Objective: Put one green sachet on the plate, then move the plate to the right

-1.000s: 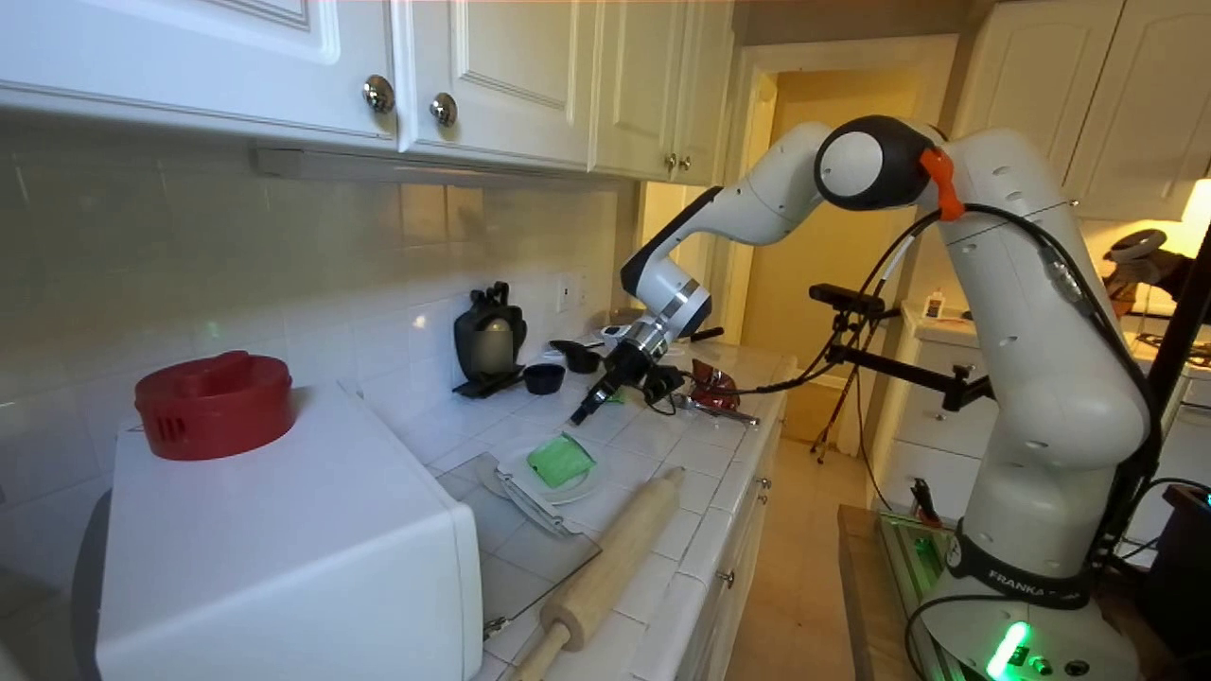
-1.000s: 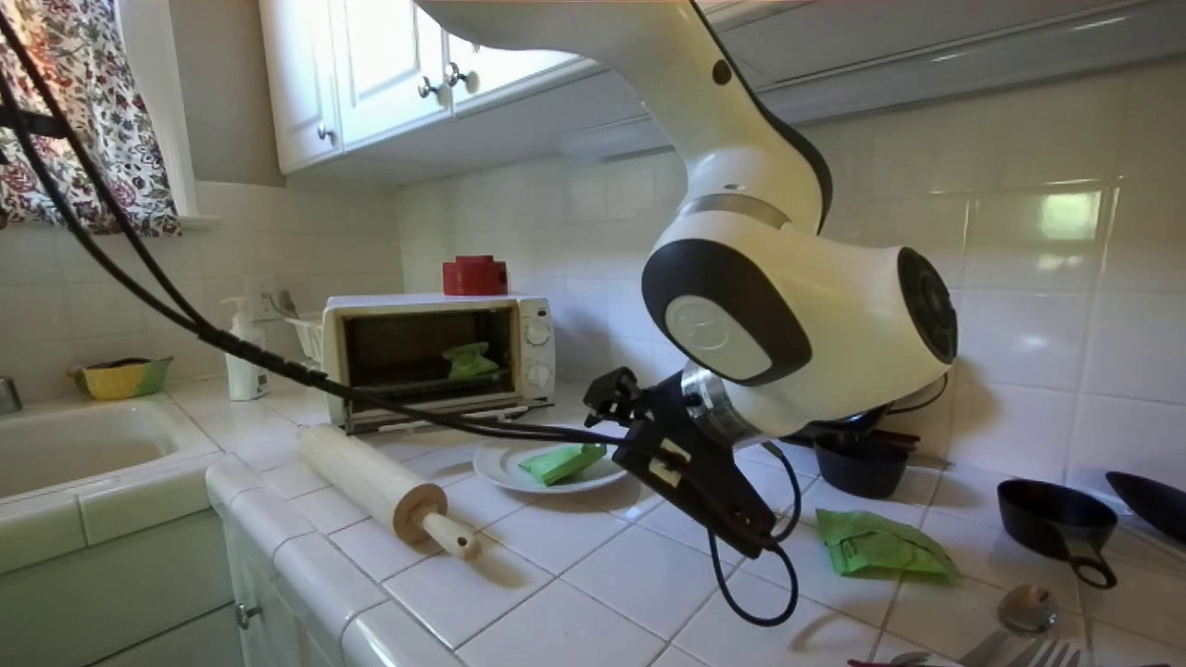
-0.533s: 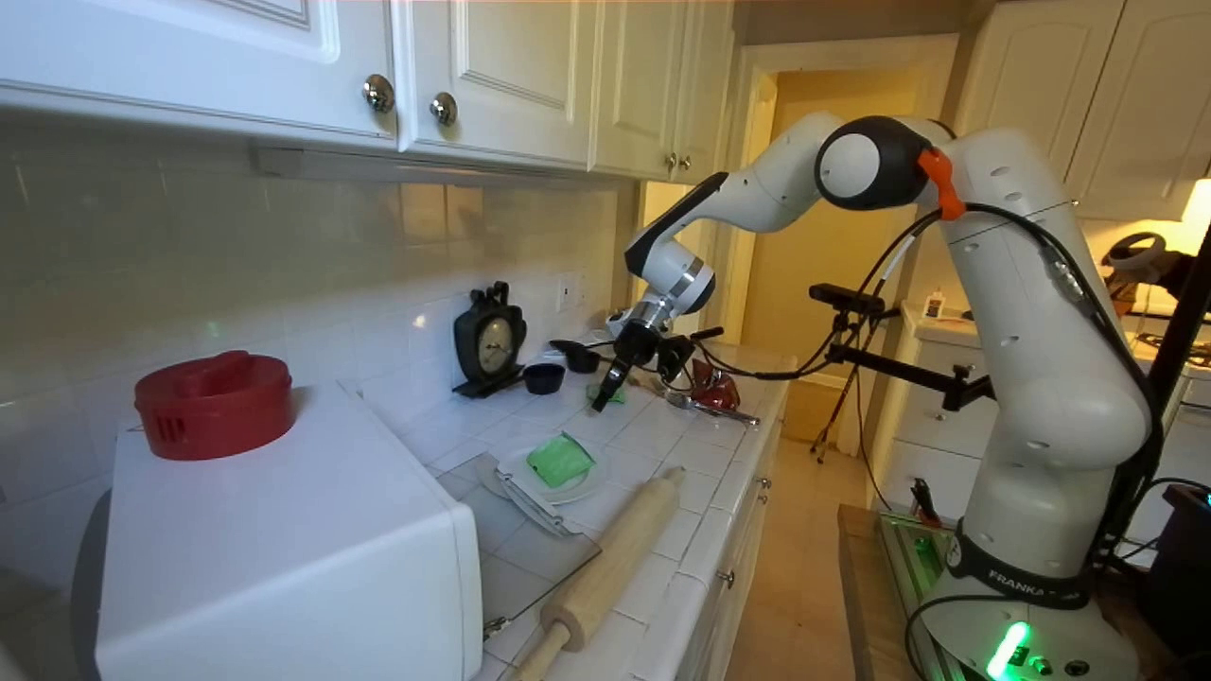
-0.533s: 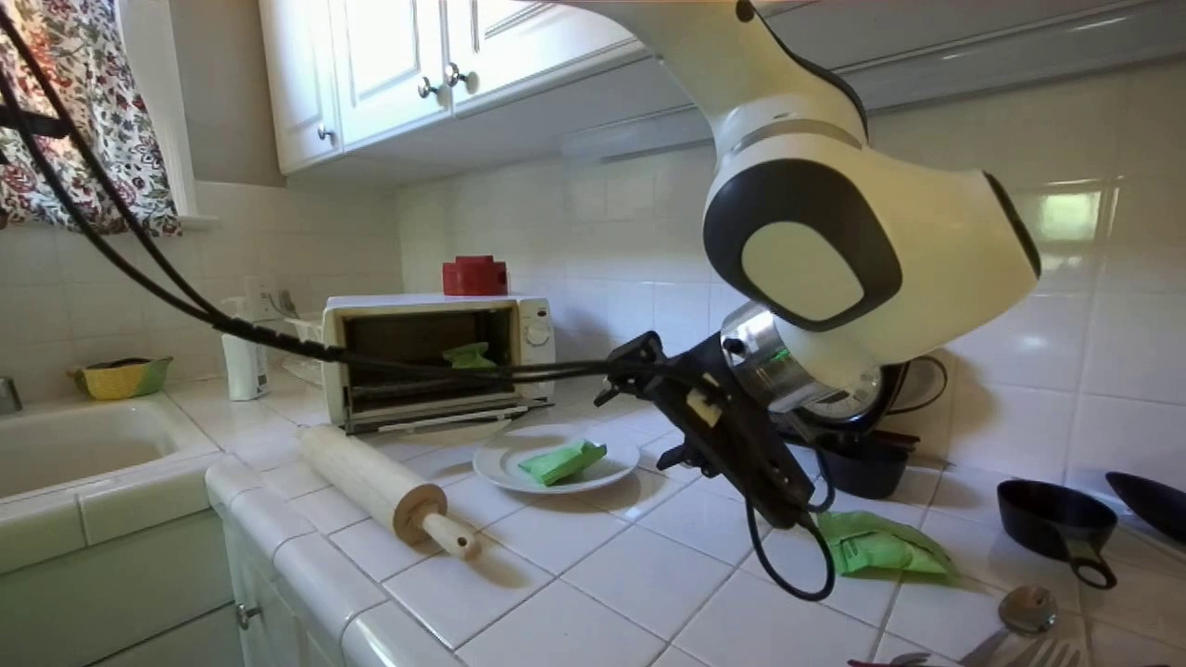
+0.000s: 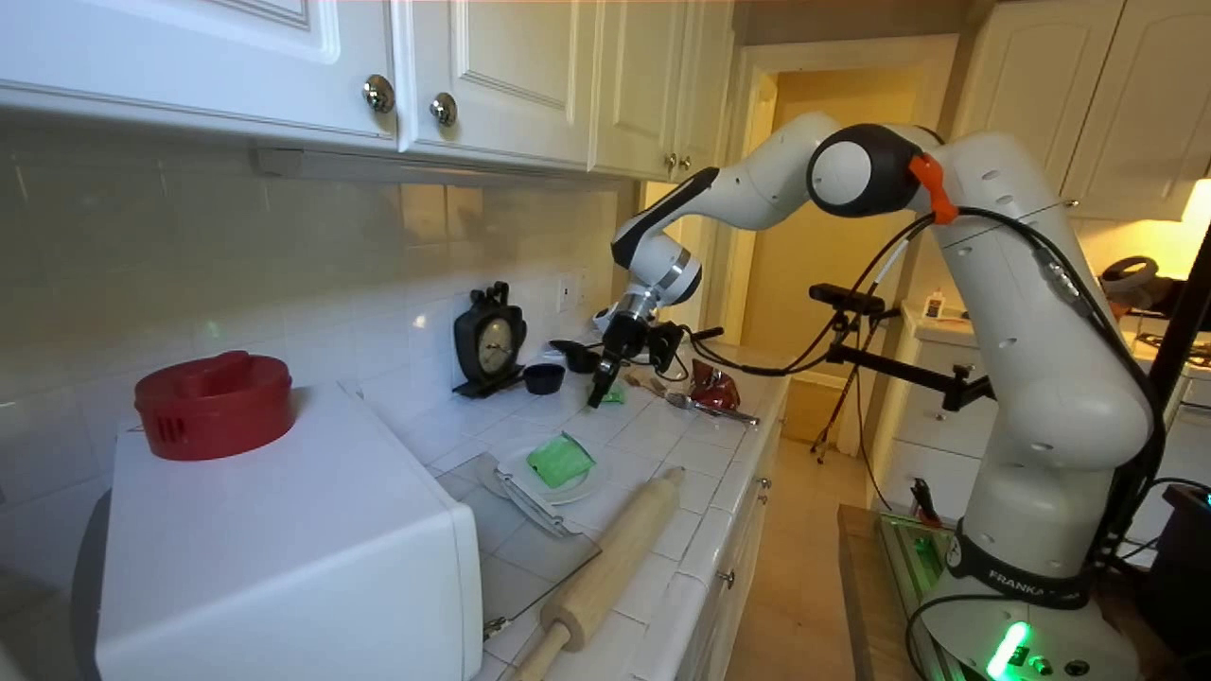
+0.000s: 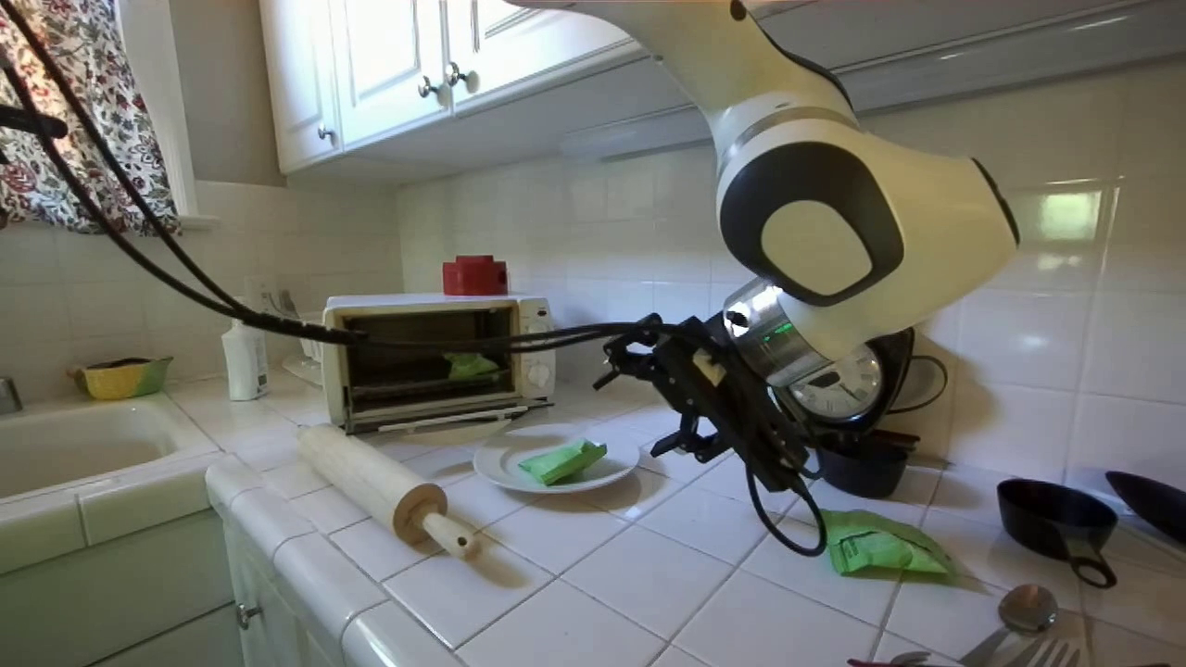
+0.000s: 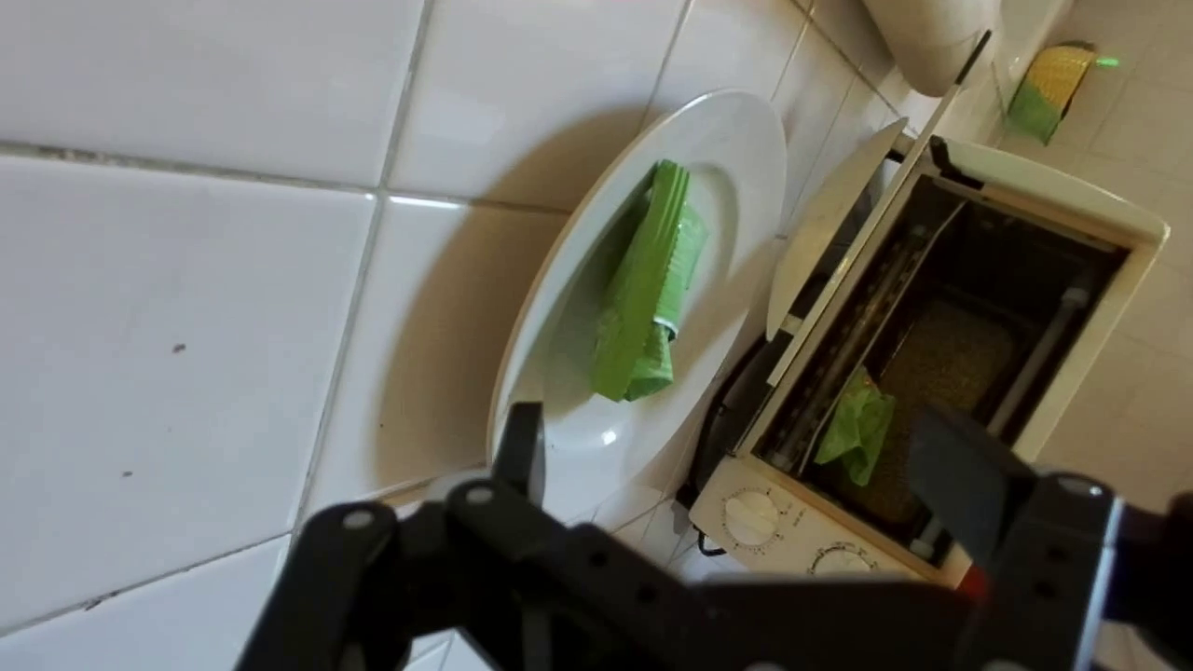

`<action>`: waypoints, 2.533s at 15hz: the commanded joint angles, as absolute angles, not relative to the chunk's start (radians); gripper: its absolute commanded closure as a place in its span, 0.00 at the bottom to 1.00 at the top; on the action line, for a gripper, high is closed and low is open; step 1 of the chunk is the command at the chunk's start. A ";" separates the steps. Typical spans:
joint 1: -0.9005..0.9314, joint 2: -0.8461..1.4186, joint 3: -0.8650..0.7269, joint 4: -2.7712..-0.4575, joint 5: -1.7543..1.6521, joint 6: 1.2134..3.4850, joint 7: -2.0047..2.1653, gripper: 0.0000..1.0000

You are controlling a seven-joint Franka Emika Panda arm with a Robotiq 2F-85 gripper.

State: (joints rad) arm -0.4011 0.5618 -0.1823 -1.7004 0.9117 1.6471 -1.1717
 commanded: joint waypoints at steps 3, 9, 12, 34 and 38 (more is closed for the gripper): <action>-0.415 0.699 -0.154 -1.535 0.901 1.619 -1.137 0.00; -0.411 0.813 -0.112 -1.387 0.890 1.610 -1.116 0.15; -0.411 0.858 -0.090 -1.329 0.885 1.601 -1.103 0.33; -0.427 0.982 -0.053 -1.172 0.884 1.540 -1.044 0.98; -0.448 0.974 -0.055 -1.205 0.899 1.548 -1.054 0.98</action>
